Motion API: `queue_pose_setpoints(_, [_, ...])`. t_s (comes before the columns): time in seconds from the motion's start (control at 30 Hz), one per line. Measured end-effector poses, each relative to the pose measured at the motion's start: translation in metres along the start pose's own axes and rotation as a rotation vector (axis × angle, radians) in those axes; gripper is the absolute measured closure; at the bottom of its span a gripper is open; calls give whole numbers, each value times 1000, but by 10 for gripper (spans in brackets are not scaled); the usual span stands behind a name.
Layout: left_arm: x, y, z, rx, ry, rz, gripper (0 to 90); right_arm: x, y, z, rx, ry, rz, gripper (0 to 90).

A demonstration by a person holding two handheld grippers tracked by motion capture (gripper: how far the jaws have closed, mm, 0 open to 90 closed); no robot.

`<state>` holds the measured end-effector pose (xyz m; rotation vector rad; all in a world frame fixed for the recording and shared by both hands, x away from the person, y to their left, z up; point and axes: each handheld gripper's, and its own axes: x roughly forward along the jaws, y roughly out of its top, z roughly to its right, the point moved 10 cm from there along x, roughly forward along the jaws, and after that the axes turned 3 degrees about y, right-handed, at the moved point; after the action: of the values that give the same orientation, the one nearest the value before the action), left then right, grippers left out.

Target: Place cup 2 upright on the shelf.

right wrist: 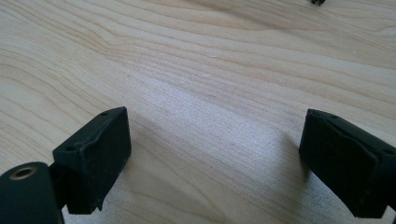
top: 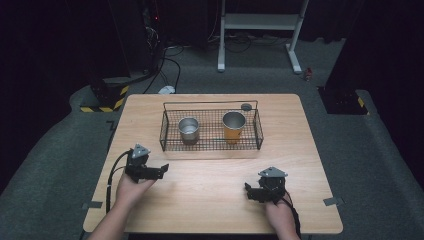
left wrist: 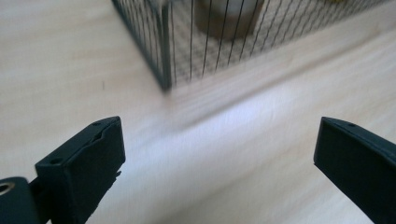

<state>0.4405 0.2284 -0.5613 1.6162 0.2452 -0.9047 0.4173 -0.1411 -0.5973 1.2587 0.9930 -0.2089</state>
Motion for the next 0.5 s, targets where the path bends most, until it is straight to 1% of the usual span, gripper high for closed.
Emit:
queue_pose_setpoints(0.03, [0,-6,0,6,3,-11,24,0,0,0,-2,0,0,91])
queue_pose_setpoints(0.07, [-1,-16,-2,29,20,-28,21,0,0,0,0,0,0,92])
queue_pose_setpoints(0.1, [-2,-24,-2,46,28,-40,17,0,0,0,0,0,0,91])
queue_pose_setpoints(0.13, [-3,-31,-2,57,25,-53,17,0,0,0,0,0,0,92])
queue_pose_setpoints(0.2, [-5,-44,-2,76,32,-66,13,0,0,0,2,0,0,91])
queue_pose_setpoints(0.23, [-5,-50,-2,93,38,-70,6,0,0,0,3,0,-1,91])
queue_pose_setpoints(0.27, [-5,-56,-1,84,28,-63,4,0,0,0,2,0,0,91])
queue_pose_setpoints(0.3, [-6,-58,0,59,13,-58,8,0,0,0,5,0,-1,91])
queue_pose_setpoints(0.33, [-7,-59,-2,50,28,-56,7,0,0,0,1,0,1,91])
queue_pose_setpoints(0.43, [-6,-59,-2,45,29,-51,4,0,0,0,0,0,1,91])
queue_pose_setpoints(0.5, [-6,-59,-3,53,27,-53,4,0,0,0,2,-1,0,91])
